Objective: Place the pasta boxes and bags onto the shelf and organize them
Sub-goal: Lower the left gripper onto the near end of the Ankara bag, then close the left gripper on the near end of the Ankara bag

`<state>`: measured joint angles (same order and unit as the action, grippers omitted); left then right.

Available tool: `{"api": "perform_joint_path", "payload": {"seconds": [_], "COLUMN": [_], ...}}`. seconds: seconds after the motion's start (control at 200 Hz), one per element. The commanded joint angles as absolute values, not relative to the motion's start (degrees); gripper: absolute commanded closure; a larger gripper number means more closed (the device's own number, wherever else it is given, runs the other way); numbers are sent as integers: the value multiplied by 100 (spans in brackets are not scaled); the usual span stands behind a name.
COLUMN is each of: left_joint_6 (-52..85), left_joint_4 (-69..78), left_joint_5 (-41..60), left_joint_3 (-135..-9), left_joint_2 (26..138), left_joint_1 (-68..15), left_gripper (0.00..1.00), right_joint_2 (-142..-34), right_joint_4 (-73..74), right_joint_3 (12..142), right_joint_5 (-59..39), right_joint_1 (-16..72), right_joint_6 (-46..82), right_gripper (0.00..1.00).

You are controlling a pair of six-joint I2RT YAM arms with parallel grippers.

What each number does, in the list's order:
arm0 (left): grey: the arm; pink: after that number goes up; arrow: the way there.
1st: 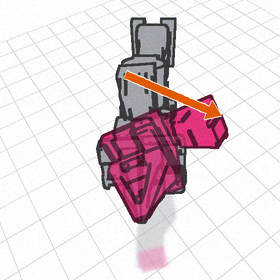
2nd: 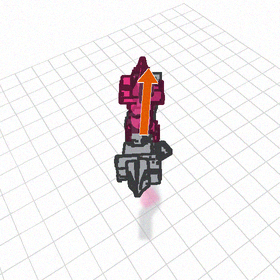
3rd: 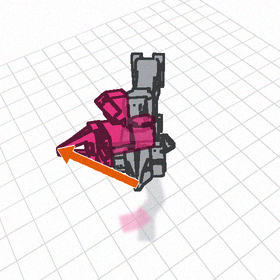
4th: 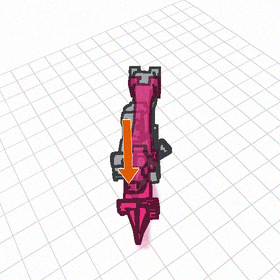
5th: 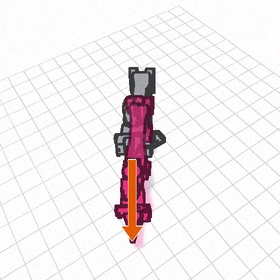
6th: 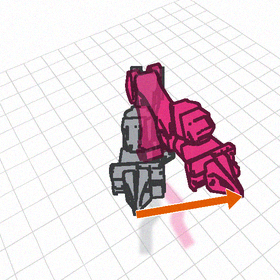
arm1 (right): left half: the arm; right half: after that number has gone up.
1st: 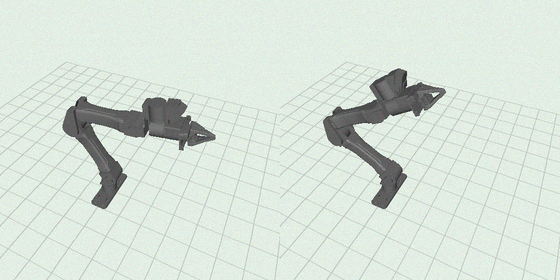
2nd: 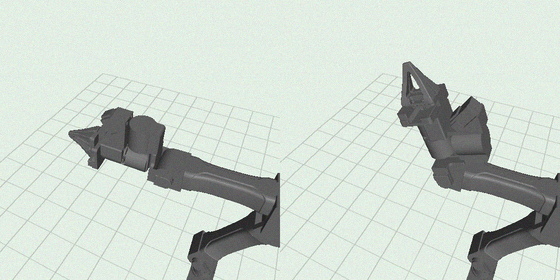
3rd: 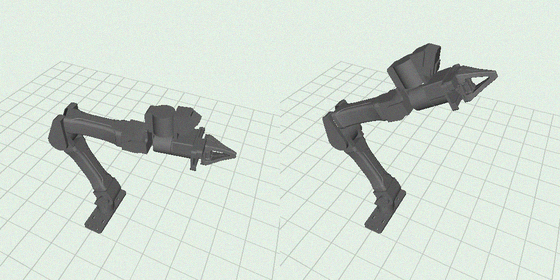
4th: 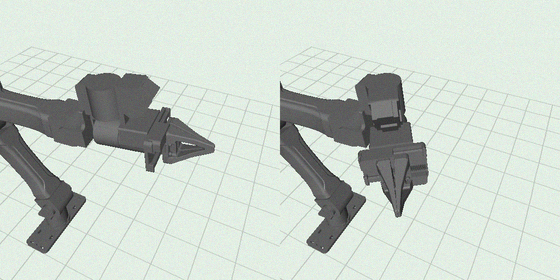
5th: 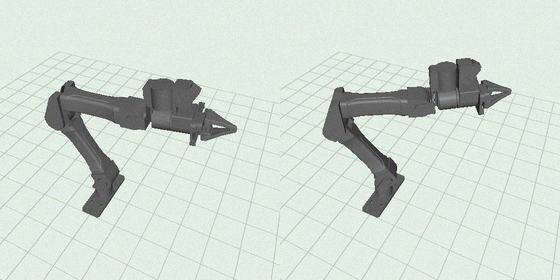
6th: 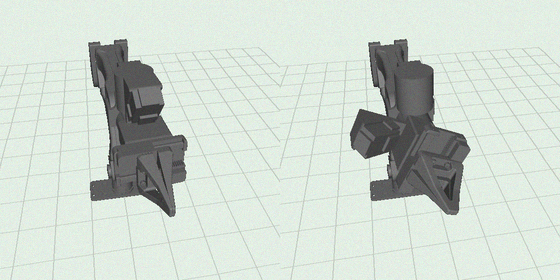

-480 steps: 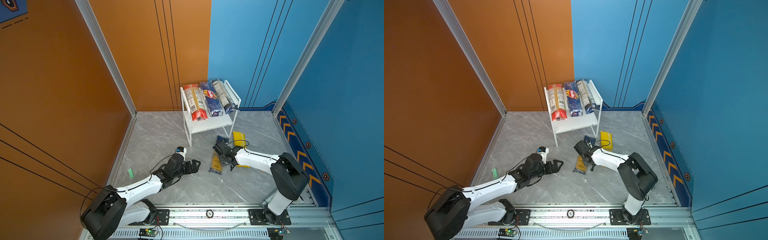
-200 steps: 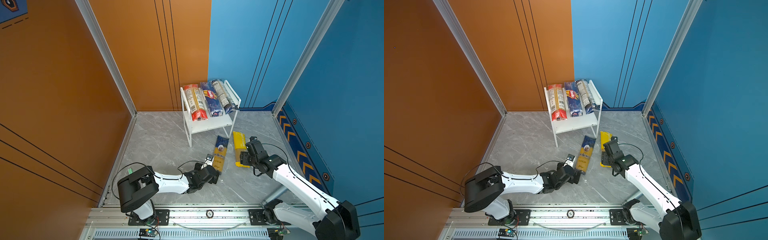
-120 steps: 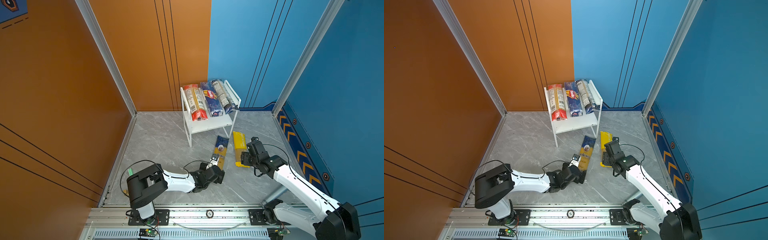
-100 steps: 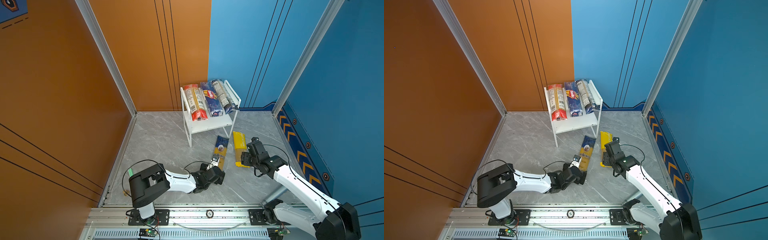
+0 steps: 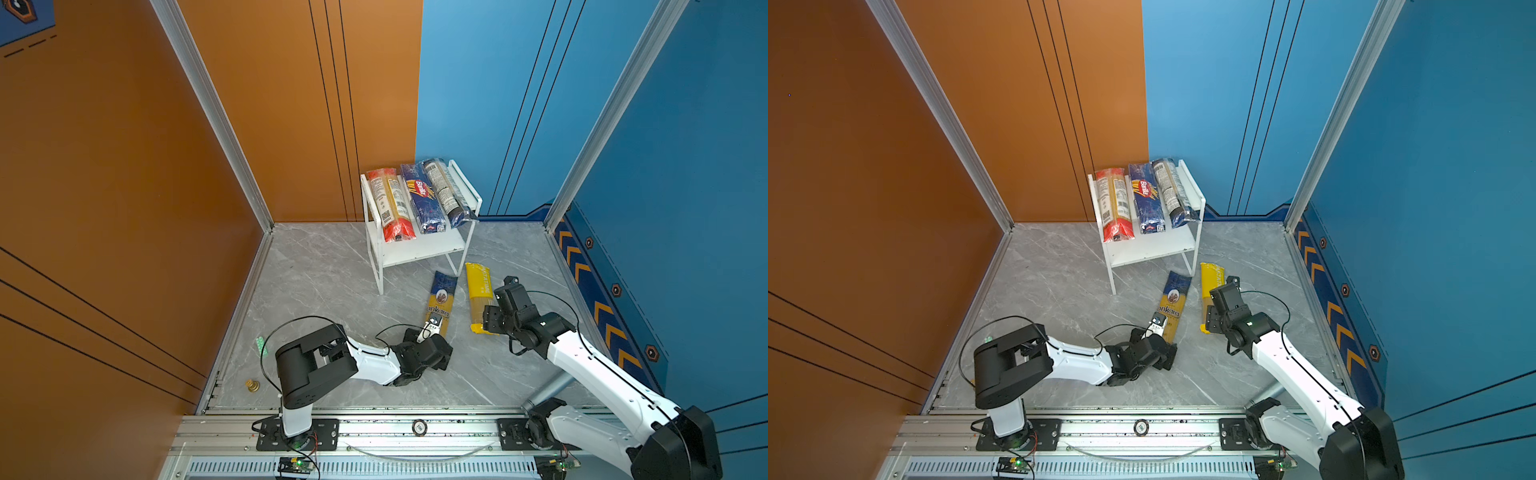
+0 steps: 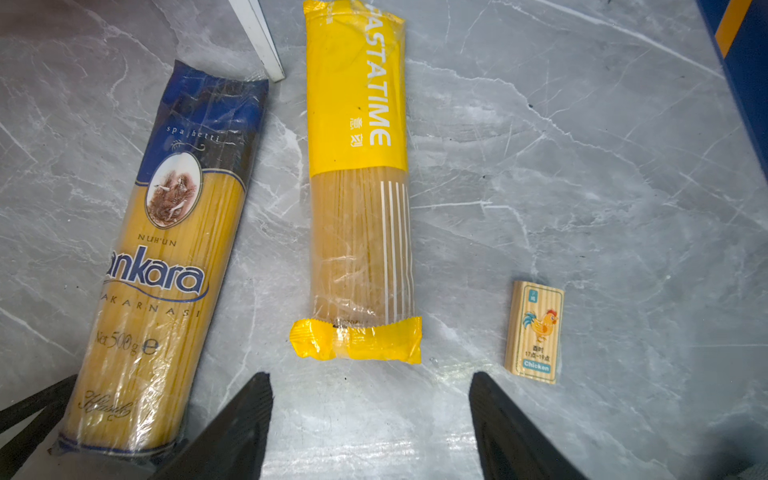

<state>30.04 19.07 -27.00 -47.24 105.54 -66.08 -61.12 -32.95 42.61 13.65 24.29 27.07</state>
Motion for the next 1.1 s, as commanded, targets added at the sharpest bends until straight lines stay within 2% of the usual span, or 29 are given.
{"api": "perform_joint_path", "payload": {"seconds": [0.0, 0.971, 1.091], "left_joint_6": [3059, 3410, 3380], "left_joint_4": [1925, 1164, 985], "left_joint_5": [-2765, -2391, -2425], "left_joint_3": [-4920, -5191, -5216], "left_joint_2": [10702, 11118, 11127], "left_joint_1": [-6633, -6263, -6266], "left_gripper": [2, 0, 4], "right_joint_2": [-6012, -6126, -6102], "right_joint_4": [-3320, -3103, -3103], "right_joint_3": [4184, 4148, 4148], "right_joint_5": [1362, 1211, 1196], "right_joint_1": [2383, 2279, 2276], "right_joint_6": [2821, 2854, 2874], "right_gripper": [27, 26, 26]}}
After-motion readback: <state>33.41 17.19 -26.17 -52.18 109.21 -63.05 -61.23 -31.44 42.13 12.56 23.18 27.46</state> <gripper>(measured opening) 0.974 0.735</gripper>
